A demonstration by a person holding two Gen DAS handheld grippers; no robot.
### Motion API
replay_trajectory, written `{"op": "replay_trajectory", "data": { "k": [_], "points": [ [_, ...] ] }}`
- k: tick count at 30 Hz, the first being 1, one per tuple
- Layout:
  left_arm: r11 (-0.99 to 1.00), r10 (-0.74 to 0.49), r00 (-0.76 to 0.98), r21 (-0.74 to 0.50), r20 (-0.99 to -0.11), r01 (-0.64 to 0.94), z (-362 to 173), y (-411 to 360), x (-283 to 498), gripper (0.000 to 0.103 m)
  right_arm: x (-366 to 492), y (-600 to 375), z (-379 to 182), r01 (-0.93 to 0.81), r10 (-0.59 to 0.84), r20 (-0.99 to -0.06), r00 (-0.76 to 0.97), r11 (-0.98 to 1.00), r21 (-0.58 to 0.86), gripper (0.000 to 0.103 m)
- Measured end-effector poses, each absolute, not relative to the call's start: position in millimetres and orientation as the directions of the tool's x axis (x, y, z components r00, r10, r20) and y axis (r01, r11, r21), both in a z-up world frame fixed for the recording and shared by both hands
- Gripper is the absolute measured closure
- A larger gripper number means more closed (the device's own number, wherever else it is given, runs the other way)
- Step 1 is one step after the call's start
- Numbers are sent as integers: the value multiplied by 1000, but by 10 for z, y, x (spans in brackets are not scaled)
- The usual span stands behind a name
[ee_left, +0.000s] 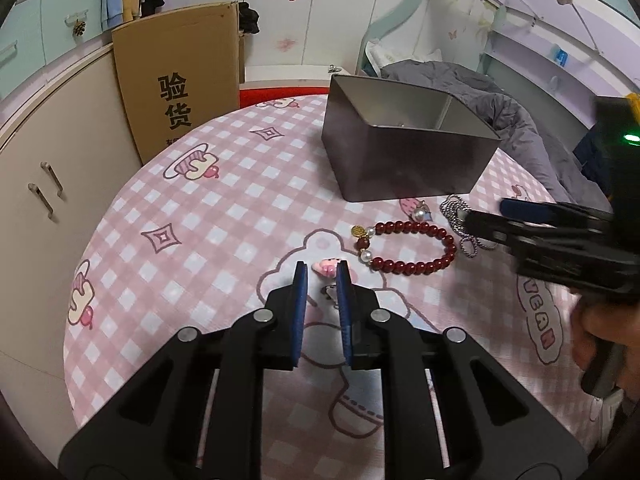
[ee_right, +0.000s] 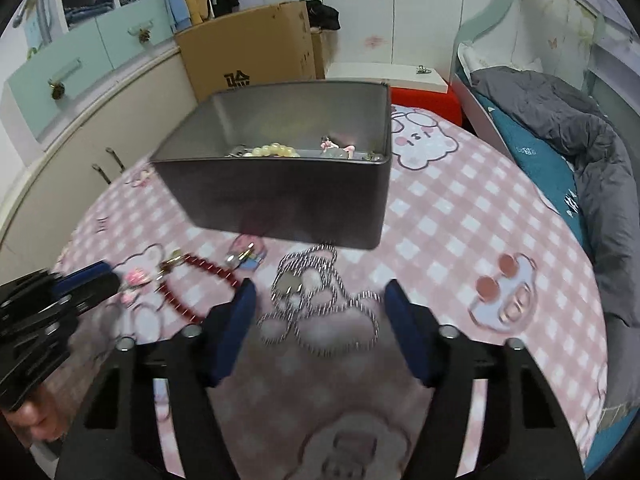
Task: Organize jewelry
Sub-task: 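Grasp the pink bear charm with the left gripper while the right grasps the silver chain necklace, then lift and carry the pink charm and silver chain over the grey box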
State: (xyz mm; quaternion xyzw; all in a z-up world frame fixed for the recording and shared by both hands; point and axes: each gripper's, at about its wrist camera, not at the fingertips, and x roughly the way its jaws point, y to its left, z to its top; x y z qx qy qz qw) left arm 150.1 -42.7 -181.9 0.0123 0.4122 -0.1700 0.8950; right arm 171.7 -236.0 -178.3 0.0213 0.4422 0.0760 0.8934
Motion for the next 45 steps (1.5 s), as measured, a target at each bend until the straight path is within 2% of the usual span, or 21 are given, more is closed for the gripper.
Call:
{"op": "replay_trajectory", "data": {
  "k": [5, 8, 9, 15, 21, 22, 24, 25, 26, 27, 31, 33, 34, 35, 36, 37, 38, 40, 45],
  "points": [
    [942, -297, 606, -121, -738, 313, -1791, -409, 1488, 89, 1734, -2166, -1859, -203, 116, -780, 615, 979, -14, 56],
    [942, -301, 607, -130, -736, 310, -1780, -391, 1487, 89, 1701, -2159, -1863, -237, 141, -777, 614, 971, -11, 76],
    [941, -306, 606, -135, -734, 311, -1771, -387, 1486, 90, 1691, -2171, -1859, -238, 146, -776, 614, 971, -6, 86],
    [936, -322, 616, -143, -719, 322, -1672, -357, 1424, 91, 1515, -2460, -1684, -198, 246, -734, 633, 968, 154, 86],
    [931, -326, 602, -139, -729, 336, -1700, -375, 1426, 91, 1394, -2531, -1467, -205, 260, -715, 649, 965, 165, 86],
    [934, -314, 598, -127, -738, 334, -1730, -395, 1433, 88, 1391, -2520, -1471, -208, 259, -719, 645, 965, 161, 86],
    [943, -275, 602, -86, -750, 323, -1775, -443, 1432, 60, 1367, -2493, -1505, -211, 260, -726, 637, 964, 160, 86],
    [951, -246, 622, -61, -743, 304, -1781, -456, 1428, 21, 1333, -2493, -1526, -212, 263, -728, 633, 963, 164, 86],
    [958, -225, 647, -45, -729, 283, -1775, -455, 1418, 13, 1329, -2486, -1544, -212, 267, -731, 628, 963, 169, 86],
    [959, -222, 646, -43, -731, 280, -1776, -453, 1432, 13, 1325, -2481, -1559, -213, 267, -733, 625, 962, 168, 86],
    [955, -211, 620, -23, -756, 297, -1849, -501, 1515, 14, 1306, -2453, -1578, -216, 272, -737, 619, 961, 174, 86],
    [948, -220, 594, -27, -774, 316, -1915, -527, 1555, 35, 1307, -2453, -1580, -216, 274, -737, 618, 960, 176, 86],
    [946, -221, 568, -33, -793, 322, -1977, -537, 1587, 51, 1309, -2451, -1579, -216, 275, -737, 618, 960, 178, 86],
    [945, -218, 583, -22, -783, 325, -1978, -546, 1575, 58, 1312, -2448, -1575, -218, 277, -737, 617, 959, 179, 86],
    [943, -221, 580, -22, -784, 331, -1981, -554, 1572, 61, 1310, -2445, -1569, -220, 280, -736, 616, 959, 181, 86],
    [941, -229, 575, -28, -785, 336, -1972, -553, 1575, 82, 1306, -2447, -1555, -222, 284, -734, 617, 958, 183, 86],
    [939, -258, 556, -70, -790, 336, -1953, -517, 1599, 89, 1308, -2441, -1538, -223, 285, -732, 619, 957, 184, 86],
    [936, -296, 542, -124, -787, 330, -1922, -464, 1601, 89, 1300, -2445, -1467, -230, 290, -723, 627, 956, 183, 86],
    [931, -328, 577, -150, -748, 334, -1647, -387, 1546, 89, 1272, -2507, -1156, -247, 319, -679, 661, 947, 205, 86]
  ]
}}
